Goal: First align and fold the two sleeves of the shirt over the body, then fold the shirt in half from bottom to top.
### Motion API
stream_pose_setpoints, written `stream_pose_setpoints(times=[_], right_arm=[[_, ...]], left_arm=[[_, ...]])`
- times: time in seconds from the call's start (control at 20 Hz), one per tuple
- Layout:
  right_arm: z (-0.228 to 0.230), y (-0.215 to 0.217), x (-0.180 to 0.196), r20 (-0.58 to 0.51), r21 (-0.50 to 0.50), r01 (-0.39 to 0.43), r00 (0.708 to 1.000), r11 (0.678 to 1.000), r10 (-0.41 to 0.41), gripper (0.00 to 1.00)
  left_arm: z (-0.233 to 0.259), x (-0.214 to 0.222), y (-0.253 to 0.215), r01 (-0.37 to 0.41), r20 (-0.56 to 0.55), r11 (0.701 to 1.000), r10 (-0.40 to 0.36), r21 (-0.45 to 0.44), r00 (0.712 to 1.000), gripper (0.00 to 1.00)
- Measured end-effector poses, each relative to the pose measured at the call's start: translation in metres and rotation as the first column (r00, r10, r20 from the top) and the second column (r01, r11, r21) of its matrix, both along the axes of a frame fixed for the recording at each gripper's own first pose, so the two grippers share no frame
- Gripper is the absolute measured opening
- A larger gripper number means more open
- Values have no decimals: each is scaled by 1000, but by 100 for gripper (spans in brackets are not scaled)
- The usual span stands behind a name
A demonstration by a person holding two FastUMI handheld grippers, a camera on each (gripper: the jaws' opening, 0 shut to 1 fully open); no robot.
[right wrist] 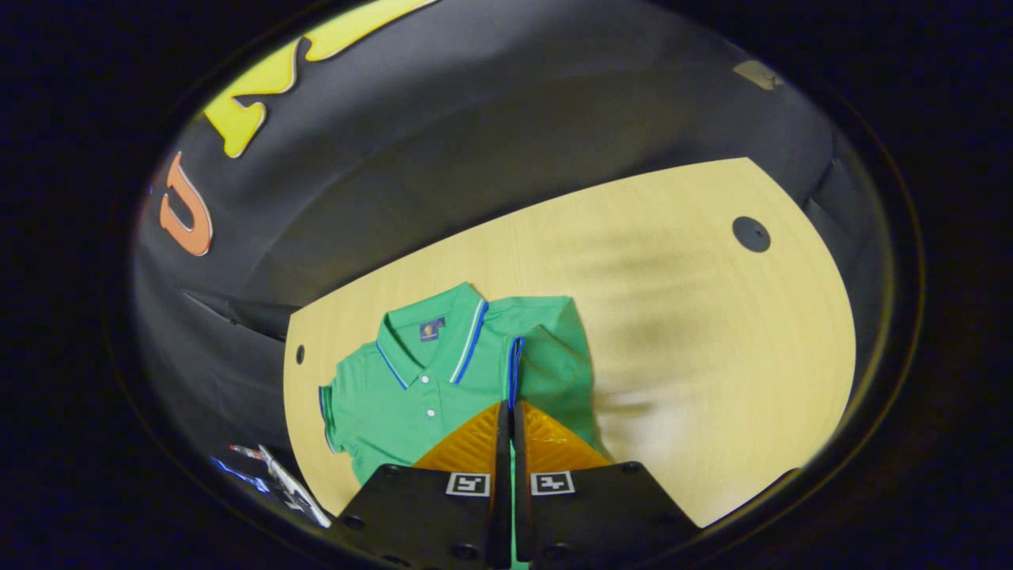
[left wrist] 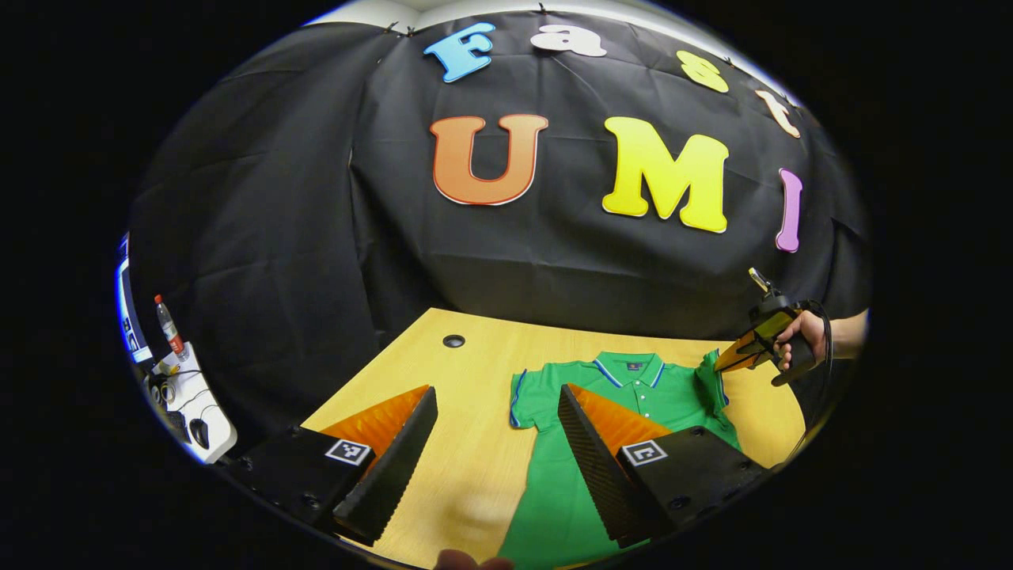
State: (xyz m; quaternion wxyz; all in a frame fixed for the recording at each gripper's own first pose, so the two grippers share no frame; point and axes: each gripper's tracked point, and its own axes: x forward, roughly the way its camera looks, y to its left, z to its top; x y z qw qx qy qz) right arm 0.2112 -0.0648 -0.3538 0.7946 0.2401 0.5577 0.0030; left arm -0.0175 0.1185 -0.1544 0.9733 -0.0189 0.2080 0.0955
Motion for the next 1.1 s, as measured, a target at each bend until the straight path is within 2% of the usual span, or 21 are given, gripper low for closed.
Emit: stream_pose_setpoints(times=[0.35,0.4,0.45,0.55,0.6,0.85,0.9,0.95,1.1], right_arm=[[-23,41,9,-13,-71,-66,998,995,66,4],[-25,45,10,-14,-76,-62,998,995,62,1],[-26,50,12,-12,-68,-53,999,996,53,21],[-26,57,12,-3,-48,-41,999,998,41,21],[-22,56,9,-1,-44,-43,999,998,43,43],[0,47,-3,25,-59,-39,999,998,40,87],[5,45,-8,34,-60,-35,999,998,37,80],[13,42,-13,43,-56,-36,998,998,39,87],[33,35,-38,69,-38,-37,997,999,40,87]], left_arm=[[-8,-19,30,-55,-14,998,55,-20,998,99],[-8,-21,33,-58,-15,998,58,-20,998,99],[-8,-23,35,-60,-16,998,60,-19,998,99],[-9,-26,38,-63,-17,998,62,-21,998,99],[-8,-27,39,-63,-18,998,62,-22,998,99],[-14,-21,33,-27,-31,999,25,-41,999,99],[-15,-19,30,-12,-37,999,10,-44,999,99],[-16,-16,26,10,-42,999,-13,-52,999,99],[-21,-4,12,92,-65,991,-99,-102,993,99]])
